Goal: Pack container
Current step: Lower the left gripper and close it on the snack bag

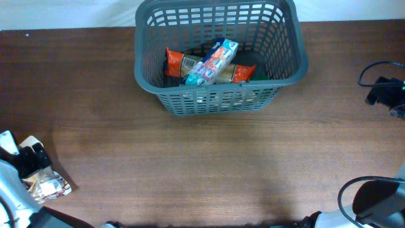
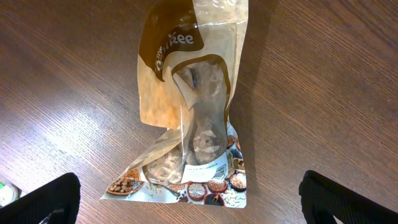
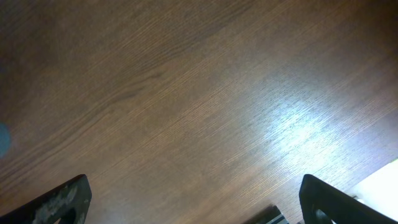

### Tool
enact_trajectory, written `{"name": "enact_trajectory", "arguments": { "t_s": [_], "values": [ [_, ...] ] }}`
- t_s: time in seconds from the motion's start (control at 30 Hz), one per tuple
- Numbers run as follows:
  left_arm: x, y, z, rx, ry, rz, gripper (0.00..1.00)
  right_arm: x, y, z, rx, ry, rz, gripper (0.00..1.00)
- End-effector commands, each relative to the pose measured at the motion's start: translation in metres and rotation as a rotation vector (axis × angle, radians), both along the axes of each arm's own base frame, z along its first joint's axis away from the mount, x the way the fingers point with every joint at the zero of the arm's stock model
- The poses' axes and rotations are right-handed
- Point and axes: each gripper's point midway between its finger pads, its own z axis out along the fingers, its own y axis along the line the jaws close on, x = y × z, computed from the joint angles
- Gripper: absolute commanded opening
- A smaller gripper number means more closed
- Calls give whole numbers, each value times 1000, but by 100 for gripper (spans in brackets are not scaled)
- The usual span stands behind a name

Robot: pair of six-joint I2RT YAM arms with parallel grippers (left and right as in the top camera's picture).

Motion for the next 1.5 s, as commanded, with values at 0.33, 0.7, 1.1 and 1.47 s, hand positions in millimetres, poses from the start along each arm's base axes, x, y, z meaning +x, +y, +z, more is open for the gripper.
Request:
{"name": "enact_trajectory", "arguments": {
  "t_s": [0.33,0.7,1.1,1.47],
  "values": [
    [-14,-13,-54,-24,14,21,99,-3,-2,3,-16,-3,-16,99],
    [-28,6,-51,14,5,102,99,-3,-2,3,-16,-3,-17,99],
    [-15,-1,-69,-114,-88,22,99,-3,-2,3,-16,-3,-16,99],
    [-11,10,-87,-102,-71,-3,99,-3,-2,3,-16,-3,-16,99]
  ]
}}
